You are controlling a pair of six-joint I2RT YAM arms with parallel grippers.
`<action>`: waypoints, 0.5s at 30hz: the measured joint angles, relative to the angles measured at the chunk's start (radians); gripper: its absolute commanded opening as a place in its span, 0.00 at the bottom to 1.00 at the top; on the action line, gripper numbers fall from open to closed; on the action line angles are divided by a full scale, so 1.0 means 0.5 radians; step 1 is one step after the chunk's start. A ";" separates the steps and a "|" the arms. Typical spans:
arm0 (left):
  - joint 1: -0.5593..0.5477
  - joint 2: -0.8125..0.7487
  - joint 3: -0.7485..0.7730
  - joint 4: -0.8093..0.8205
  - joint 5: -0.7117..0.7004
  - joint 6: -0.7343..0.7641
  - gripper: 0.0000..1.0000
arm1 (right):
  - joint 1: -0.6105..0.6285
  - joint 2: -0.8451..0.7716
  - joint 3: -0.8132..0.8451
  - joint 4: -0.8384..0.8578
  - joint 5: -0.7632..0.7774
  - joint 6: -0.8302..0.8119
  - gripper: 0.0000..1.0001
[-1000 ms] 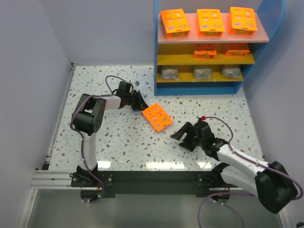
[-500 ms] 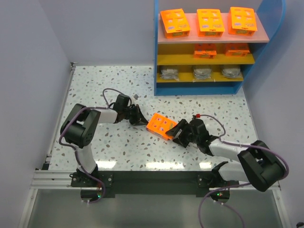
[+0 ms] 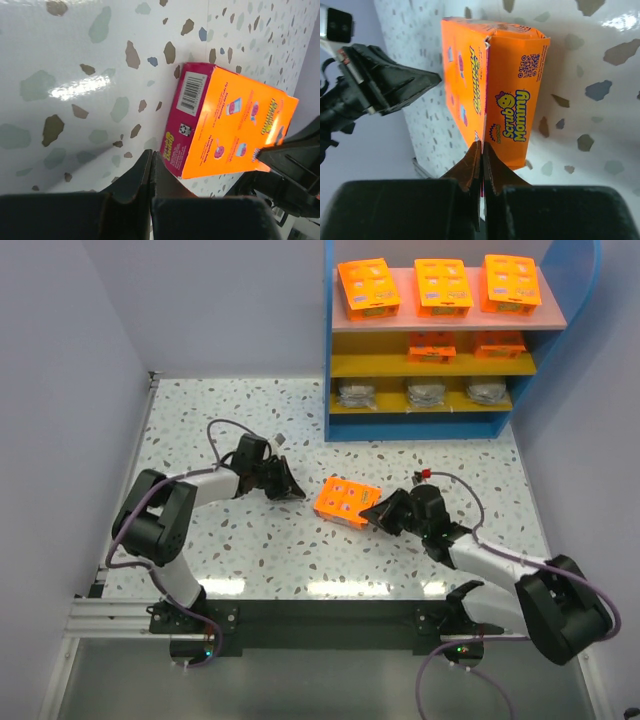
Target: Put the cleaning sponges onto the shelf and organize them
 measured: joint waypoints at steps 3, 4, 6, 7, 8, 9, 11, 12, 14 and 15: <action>0.051 -0.072 0.038 -0.160 -0.060 0.049 0.00 | -0.015 -0.245 0.003 -0.149 -0.037 -0.024 0.00; 0.076 -0.103 0.063 -0.225 -0.082 0.061 0.00 | -0.015 -0.341 0.005 -0.211 -0.050 -0.024 0.00; 0.143 -0.172 0.125 -0.331 -0.120 0.082 0.00 | -0.015 -0.538 0.016 -0.337 -0.079 -0.021 0.00; 0.185 -0.217 0.159 -0.382 -0.137 0.096 0.00 | -0.015 -0.632 0.030 -0.401 -0.082 -0.010 0.00; 0.235 -0.269 0.195 -0.432 -0.156 0.102 0.00 | -0.015 -0.722 0.048 -0.459 -0.082 0.005 0.00; 0.286 -0.322 0.233 -0.474 -0.175 0.111 0.00 | -0.016 -0.804 0.078 -0.519 -0.080 0.024 0.00; 0.371 -0.423 0.297 -0.534 -0.216 0.116 0.00 | -0.021 -0.933 0.173 -0.620 -0.071 0.063 0.00; 0.408 -0.475 0.328 -0.558 -0.239 0.120 0.00 | -0.021 -0.969 0.226 -0.652 -0.063 0.079 0.00; 0.446 -0.565 0.379 -0.596 -0.272 0.129 0.00 | -0.024 -1.016 0.367 -0.697 -0.025 0.109 0.00; 0.450 -0.600 0.394 -0.607 -0.278 0.132 0.00 | -0.027 -1.019 0.441 -0.716 -0.005 0.119 0.00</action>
